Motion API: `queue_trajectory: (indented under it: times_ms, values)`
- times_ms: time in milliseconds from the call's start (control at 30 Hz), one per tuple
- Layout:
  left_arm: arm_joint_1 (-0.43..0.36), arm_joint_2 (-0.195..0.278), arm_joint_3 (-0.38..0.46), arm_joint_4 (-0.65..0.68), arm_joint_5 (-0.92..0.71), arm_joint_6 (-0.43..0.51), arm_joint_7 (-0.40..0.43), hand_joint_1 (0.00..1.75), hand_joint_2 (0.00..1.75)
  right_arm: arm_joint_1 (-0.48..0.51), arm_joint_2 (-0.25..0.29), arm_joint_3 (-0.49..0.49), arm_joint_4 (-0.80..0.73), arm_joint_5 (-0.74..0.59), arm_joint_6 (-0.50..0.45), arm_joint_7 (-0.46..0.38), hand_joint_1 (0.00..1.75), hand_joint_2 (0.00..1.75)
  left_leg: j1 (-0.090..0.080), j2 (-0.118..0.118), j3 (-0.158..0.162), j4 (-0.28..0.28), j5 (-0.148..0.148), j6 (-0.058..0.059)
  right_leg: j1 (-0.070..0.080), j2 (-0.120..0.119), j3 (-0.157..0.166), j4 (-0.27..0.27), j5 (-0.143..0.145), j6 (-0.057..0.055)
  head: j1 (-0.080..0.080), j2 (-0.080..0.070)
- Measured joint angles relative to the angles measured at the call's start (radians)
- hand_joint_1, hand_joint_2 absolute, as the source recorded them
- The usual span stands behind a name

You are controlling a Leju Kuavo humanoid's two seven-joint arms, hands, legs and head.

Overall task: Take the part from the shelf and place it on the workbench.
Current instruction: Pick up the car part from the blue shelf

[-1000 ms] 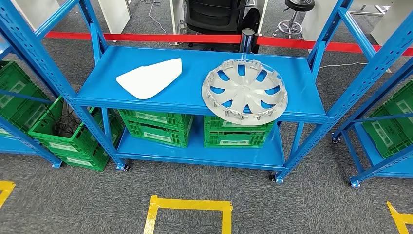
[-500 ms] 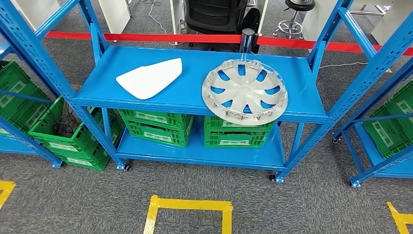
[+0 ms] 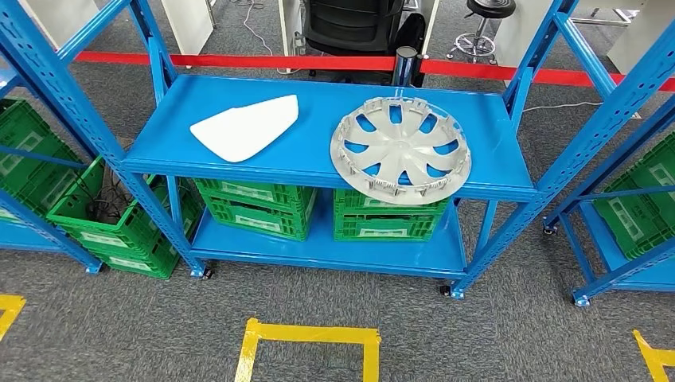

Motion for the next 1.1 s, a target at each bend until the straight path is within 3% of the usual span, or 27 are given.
queue_trajectory:
  times_ms: [467,600,1100]
  values:
    - [-0.005,0.002,-0.025,0.011,0.024,-0.029,0.000,0.00,0.00,-0.052,-0.054,0.014,-0.380,0.365,0.011,0.161,0.00,0.00,0.000,0.000,0.000,0.000,0.001,0.000,0.000,0.000,0.000,0.000,0.001,0.000,0.000,0.000]
    - [-0.005,0.005,-0.031,0.013,0.026,-0.039,0.000,0.00,0.00,-0.090,-0.059,0.041,-0.456,0.461,0.043,0.212,0.00,1.75,0.000,-0.002,0.000,0.000,0.001,0.000,0.000,-0.001,0.000,0.000,0.001,0.000,0.000,0.000]
    - [-0.014,0.022,-0.058,0.021,0.028,-0.072,0.023,0.00,0.00,-0.234,-0.060,0.220,-0.667,0.761,0.166,0.388,0.00,1.75,0.000,-0.005,-0.001,0.000,0.002,0.000,0.000,-0.004,0.001,0.001,0.001,0.000,0.000,0.000]
